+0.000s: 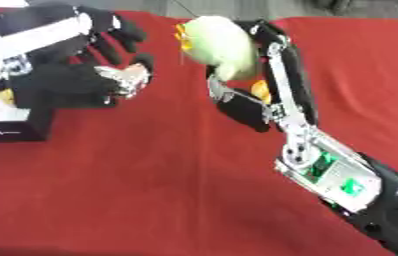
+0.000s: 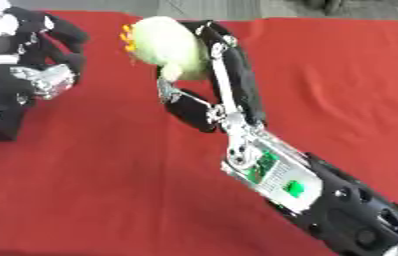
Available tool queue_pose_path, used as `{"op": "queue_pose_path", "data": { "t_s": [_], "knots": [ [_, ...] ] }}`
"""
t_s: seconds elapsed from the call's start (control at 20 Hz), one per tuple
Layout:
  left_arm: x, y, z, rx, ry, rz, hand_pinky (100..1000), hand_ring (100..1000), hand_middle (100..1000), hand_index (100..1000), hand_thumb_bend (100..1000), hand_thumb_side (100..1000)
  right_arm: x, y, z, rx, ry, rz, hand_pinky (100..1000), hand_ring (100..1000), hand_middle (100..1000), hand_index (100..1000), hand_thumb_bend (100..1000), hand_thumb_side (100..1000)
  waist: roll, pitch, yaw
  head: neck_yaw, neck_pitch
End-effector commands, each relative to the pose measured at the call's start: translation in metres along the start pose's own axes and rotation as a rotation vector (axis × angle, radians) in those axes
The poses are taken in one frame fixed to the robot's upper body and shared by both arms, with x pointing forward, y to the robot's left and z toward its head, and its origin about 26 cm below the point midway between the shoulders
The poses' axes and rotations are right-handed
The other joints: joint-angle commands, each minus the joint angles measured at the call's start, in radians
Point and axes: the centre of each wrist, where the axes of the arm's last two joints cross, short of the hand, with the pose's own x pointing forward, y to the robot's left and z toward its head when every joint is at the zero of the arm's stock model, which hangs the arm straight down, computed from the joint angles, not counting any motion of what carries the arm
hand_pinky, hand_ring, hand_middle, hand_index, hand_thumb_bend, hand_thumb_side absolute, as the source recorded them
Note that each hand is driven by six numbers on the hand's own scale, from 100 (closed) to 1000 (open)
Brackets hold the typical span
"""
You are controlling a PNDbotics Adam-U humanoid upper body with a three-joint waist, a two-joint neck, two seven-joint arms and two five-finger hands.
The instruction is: Pick up the objects with one hand, pass them to the other hand, and then place them into the box on the other side of the table.
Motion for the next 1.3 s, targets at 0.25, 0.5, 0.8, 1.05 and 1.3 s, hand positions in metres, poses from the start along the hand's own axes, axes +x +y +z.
{"op": "queue_pose_path", "data": {
  "t_s": [0.25,0.5,0.8,1.05,1.3],
  "knots": [
    [0.009,-0.001,0.0,-0.028,0.087,-0.02,815,805,804,907,209,695,0.007,-0.002,-0.002,-0.1,-0.004,0.093,646,755,363,591,100,100,0.004,-0.012,-0.002,0.007,-0.012],
    [0.011,-0.004,-0.002,0.005,0.113,-0.023,840,814,810,925,249,709,0.007,-0.001,-0.001,-0.092,-0.065,0.108,655,748,366,592,100,100,0.003,-0.009,-0.005,0.02,-0.009],
    [0.013,-0.007,-0.003,-0.017,0.122,-0.011,840,810,805,920,254,750,0.009,0.001,0.0,-0.111,-0.134,0.136,653,735,360,584,154,100,0.0,-0.005,-0.006,0.023,-0.018],
    [0.015,-0.009,-0.004,-0.031,0.113,-0.007,841,809,803,920,251,782,0.011,0.003,0.0,-0.114,-0.183,0.146,660,729,362,585,174,100,-0.002,-0.001,-0.004,0.031,-0.018],
    [0.017,-0.009,-0.005,-0.038,0.103,0.0,838,807,801,922,247,825,0.012,0.005,0.002,-0.099,-0.224,0.153,666,726,362,585,181,100,-0.005,0.001,-0.002,0.036,-0.022]
  ]
}}
